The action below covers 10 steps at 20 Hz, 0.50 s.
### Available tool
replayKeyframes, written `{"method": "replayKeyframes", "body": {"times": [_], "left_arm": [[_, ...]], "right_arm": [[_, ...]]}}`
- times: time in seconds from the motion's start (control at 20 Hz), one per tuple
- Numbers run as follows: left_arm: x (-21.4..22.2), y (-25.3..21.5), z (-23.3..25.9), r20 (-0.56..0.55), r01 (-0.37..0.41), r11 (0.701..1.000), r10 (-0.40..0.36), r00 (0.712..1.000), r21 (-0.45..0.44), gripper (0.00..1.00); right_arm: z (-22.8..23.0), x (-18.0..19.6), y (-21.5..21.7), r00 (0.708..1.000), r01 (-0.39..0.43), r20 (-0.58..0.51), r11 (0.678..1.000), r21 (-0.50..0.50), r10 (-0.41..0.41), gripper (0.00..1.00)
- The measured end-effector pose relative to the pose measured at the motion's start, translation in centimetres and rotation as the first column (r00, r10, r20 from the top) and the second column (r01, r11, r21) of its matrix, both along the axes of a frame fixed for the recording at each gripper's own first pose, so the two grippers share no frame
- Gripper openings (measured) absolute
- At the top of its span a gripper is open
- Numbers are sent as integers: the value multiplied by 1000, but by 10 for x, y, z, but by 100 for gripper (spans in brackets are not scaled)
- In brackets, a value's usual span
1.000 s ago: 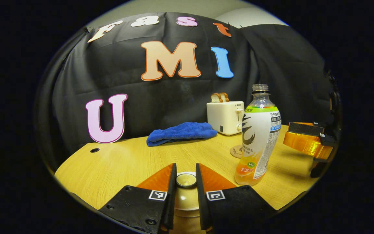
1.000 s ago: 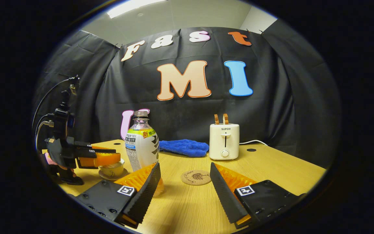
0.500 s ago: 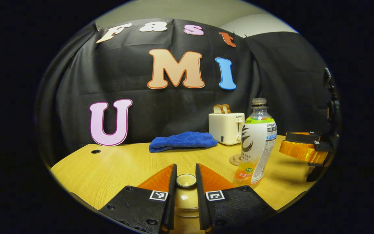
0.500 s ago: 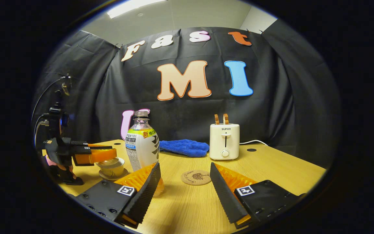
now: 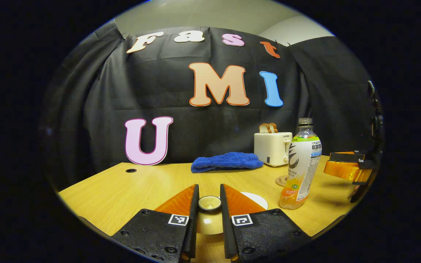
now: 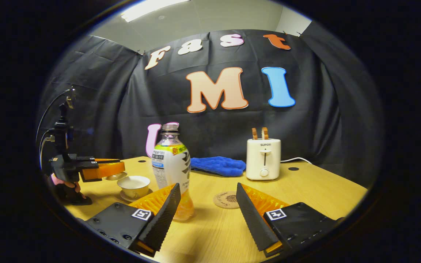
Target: Open the teacup lid with one hand, grasp the water bottle and pour water into the teacup with the other hand; after pouring, place the water bottle on the coaster and then close the teacup lid.
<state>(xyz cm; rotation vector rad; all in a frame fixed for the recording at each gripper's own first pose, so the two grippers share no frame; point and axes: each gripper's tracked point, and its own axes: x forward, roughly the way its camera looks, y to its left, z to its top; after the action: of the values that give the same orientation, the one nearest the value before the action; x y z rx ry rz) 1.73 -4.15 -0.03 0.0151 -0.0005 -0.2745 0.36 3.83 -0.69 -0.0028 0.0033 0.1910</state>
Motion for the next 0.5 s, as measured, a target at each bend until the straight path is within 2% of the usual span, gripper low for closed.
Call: {"method": "replayKeyframes", "body": {"times": [0.15, 0.45, 0.5], "left_arm": [[-5, 20, 3, 2, -63, 998, 63, 998, -11, 28], [-14, 53, 2, 5, -177, 984, 177, 984, -11, 27], [-15, 58, 2, 4, -196, 980, 196, 981, -10, 27]], "right_arm": [[0, 2, 16, 996, -89, -6, 996, 3, 89, 94], [-3, 8, 41, 985, -173, -16, 985, 3, 173, 96], [-5, 10, 44, 983, -182, -21, 983, 3, 182, 94]]}}
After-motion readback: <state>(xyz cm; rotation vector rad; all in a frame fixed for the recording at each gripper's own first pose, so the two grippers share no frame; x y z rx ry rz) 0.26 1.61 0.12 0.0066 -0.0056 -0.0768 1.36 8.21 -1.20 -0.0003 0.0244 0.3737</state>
